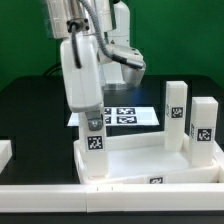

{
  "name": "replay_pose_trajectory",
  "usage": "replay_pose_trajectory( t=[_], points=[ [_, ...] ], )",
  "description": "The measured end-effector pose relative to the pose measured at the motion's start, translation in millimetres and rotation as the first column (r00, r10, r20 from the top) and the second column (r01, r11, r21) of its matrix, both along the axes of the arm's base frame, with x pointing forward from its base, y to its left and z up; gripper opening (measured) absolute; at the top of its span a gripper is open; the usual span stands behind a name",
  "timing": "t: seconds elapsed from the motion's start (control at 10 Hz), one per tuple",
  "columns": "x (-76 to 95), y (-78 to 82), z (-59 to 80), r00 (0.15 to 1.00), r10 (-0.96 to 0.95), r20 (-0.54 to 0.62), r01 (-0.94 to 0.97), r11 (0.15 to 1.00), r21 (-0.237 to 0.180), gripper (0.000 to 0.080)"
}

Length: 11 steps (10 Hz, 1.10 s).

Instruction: Assemble desk

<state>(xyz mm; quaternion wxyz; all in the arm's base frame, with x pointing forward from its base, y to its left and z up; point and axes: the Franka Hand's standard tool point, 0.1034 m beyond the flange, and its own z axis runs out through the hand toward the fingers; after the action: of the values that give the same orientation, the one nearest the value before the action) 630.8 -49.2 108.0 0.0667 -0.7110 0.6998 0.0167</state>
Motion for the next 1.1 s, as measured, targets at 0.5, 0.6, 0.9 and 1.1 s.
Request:
replay_pose_trajectory(
  t=[0.5,0.6,0.9,1.1],
  points=[
    [0.6,9.5,1.9,0.759,0.649,0.038,-0.645,0.759,-0.084,0.0642],
    [0.5,7.3,1.6,0.723,0.69,0.035,-0.686,0.722,-0.092,0.0642],
    [1.2,4.2,1.9,0.346,0.938,0.0,-0.928,0.342,-0.15,0.0649],
    [0.6,2.6,0.9,0.299,0.954,-0.001,-0.944,0.295,-0.149,0.0649]
  ],
)
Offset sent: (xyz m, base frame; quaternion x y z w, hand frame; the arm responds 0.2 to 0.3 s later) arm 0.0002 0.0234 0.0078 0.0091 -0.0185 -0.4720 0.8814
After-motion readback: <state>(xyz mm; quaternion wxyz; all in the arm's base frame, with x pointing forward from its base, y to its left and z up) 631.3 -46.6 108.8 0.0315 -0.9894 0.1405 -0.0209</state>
